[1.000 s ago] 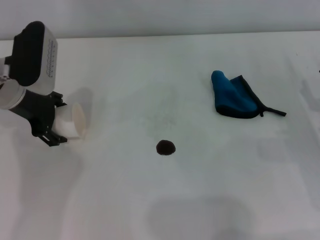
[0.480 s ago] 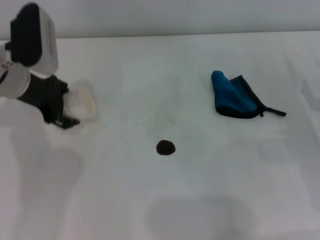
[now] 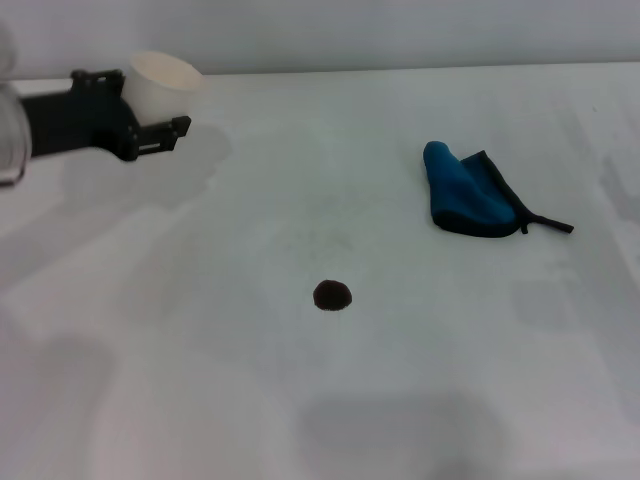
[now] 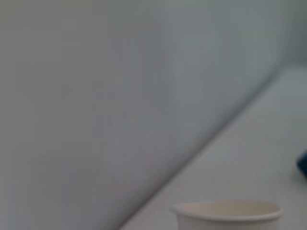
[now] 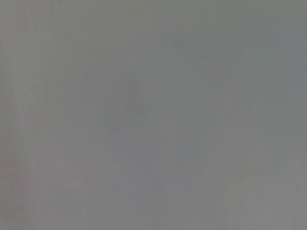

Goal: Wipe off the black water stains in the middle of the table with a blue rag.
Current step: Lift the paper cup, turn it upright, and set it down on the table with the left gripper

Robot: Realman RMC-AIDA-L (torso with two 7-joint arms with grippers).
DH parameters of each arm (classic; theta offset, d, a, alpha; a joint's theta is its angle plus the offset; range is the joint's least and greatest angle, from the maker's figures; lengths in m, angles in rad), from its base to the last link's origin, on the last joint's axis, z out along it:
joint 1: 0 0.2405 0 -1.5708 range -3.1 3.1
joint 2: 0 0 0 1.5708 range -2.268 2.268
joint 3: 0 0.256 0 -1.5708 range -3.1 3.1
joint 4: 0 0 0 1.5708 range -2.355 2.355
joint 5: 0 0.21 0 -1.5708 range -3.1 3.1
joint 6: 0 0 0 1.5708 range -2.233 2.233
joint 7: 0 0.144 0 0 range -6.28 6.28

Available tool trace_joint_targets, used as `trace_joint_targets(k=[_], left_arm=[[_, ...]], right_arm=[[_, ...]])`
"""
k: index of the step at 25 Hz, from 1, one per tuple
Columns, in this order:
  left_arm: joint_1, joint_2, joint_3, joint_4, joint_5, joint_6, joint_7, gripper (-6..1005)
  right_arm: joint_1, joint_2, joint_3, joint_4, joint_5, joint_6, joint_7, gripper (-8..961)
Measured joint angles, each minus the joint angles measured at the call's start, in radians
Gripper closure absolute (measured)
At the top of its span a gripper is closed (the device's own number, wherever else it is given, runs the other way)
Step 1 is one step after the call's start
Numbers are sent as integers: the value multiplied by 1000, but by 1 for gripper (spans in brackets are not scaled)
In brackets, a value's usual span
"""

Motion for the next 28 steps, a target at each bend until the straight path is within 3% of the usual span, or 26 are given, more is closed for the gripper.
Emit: trace_joint_targets(k=[9, 14, 21, 23, 28], left_arm=[[306, -4, -1, 281, -510, 5, 354, 330], [404, -7, -2, 437, -708, -68, 546, 331], [427, -12, -3, 557, -900, -187, 684, 332], [427, -12, -3, 557, -900, -187, 684, 332], [388, -15, -3, 596, -959, -358, 724, 331]], right_arm=[[-3, -1, -8, 0, -3, 26, 2, 96], [2, -2, -12, 0, -15, 35, 2, 96], [0, -1, -20, 5, -33, 38, 4, 97], [0, -1, -23, 10, -34, 38, 6, 97], [-1, 0, -25, 12, -34, 38, 12, 97]])
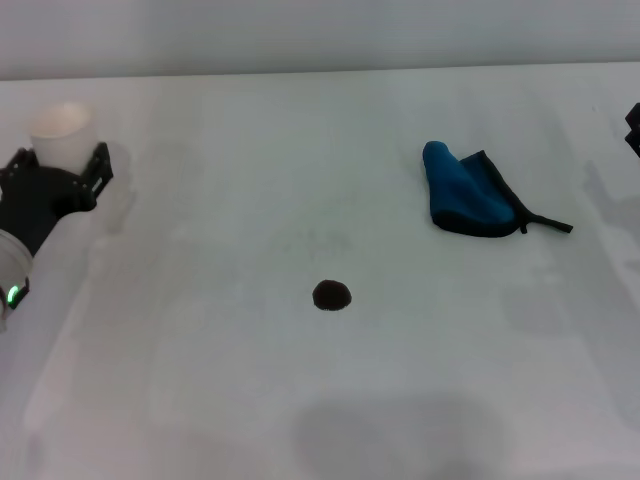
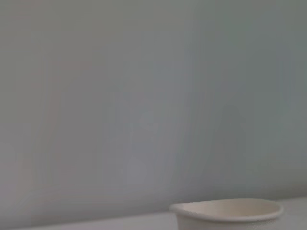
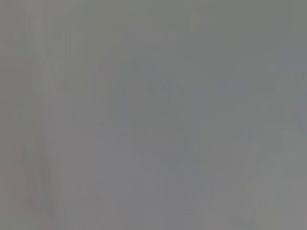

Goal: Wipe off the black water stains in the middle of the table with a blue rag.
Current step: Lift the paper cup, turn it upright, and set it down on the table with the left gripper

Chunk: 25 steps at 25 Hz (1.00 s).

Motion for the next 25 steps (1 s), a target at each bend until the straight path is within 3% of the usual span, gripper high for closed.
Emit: trace_joint_targets(k=[6, 15, 25], left_arm=[[-22, 0, 0, 9, 7, -64, 32, 328], [-3, -5, 0, 101, 9, -74, 308, 326], [0, -6, 0, 111, 3, -104, 314, 317]], right_arm=[[2, 2, -2, 3, -12, -6, 0, 97], [6, 3, -2, 3, -12, -9, 0, 97], [1, 3, -1, 3, -12, -11, 1, 96]])
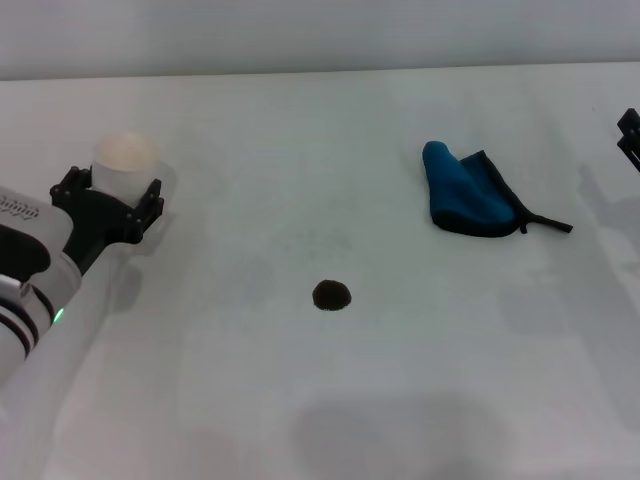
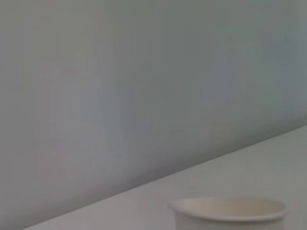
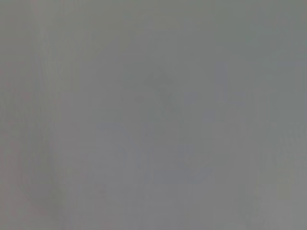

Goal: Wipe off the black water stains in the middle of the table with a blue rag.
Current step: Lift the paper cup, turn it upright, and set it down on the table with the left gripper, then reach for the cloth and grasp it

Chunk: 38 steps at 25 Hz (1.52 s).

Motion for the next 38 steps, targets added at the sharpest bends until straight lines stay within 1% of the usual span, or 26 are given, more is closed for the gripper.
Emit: trace_joint_targets(k=[3, 9, 17, 24, 26, 27, 29, 31, 34, 38], left_arm=[[4, 0, 0, 4, 0, -3, 0, 310], [22, 0, 0, 25, 2, -3, 5, 119], [74, 2, 0, 55, 0, 14, 6, 123], [142, 3, 0, 94, -2, 107, 6, 127], [165, 5, -6, 129, -8, 121, 3, 128], [193, 7, -22, 155, -12, 140, -1, 129], [228, 6, -48, 175, -15, 178, -5, 130], [272, 3, -74, 205, -18, 225, -10, 131], [319, 6, -78, 248, -20, 287, -29, 132], [361, 8, -78, 253, -21, 352, -77, 134]], right_arm=[[-2, -1, 0, 0, 0, 0, 0, 96], [-4, -2, 0, 0, 0, 0, 0, 96], [-11, -2, 0, 0, 0, 7, 0, 96], [-12, -1, -5, 0, -27, 36, 5, 97], [-12, -5, -21, -8, -51, 51, 56, 97], [-12, -9, -38, -24, -75, 53, 111, 97], [-12, -17, -81, -76, -132, 43, 220, 97], [-12, -19, -121, -153, -183, 15, 292, 96], [-13, -19, -172, -290, -273, -39, 382, 96], [-9, -19, -232, -541, -499, -194, 634, 110]])
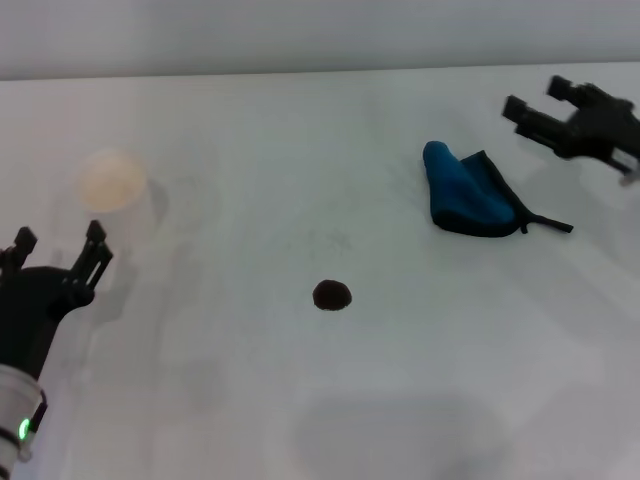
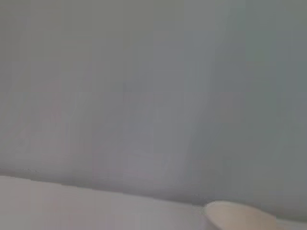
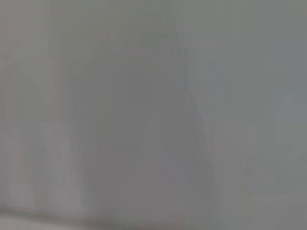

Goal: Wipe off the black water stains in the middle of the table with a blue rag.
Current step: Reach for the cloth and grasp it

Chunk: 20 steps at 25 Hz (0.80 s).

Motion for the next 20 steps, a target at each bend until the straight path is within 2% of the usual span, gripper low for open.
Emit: trace_joint_targets(k=[3, 8, 12, 16, 20], left_arm=[[18, 0, 0, -4, -1, 6, -36, 136], [31, 1, 0, -7, -6, 8, -65, 137], [32, 1, 0, -8, -41, 9, -66, 137], [31, 1, 0, -14, -53, 9, -66, 137], [20, 2, 0, -25, -54, 17, -66, 138]], right_arm=[[14, 0, -33, -181, -225, -84, 202, 132], [85, 0, -39, -388, -584, -87, 497, 180], [150, 6, -64, -463, -837, -60, 698, 221], [210, 4, -140, -497, -1062, -43, 920, 241], [238, 7, -205, -506, -1159, -23, 995, 240]])
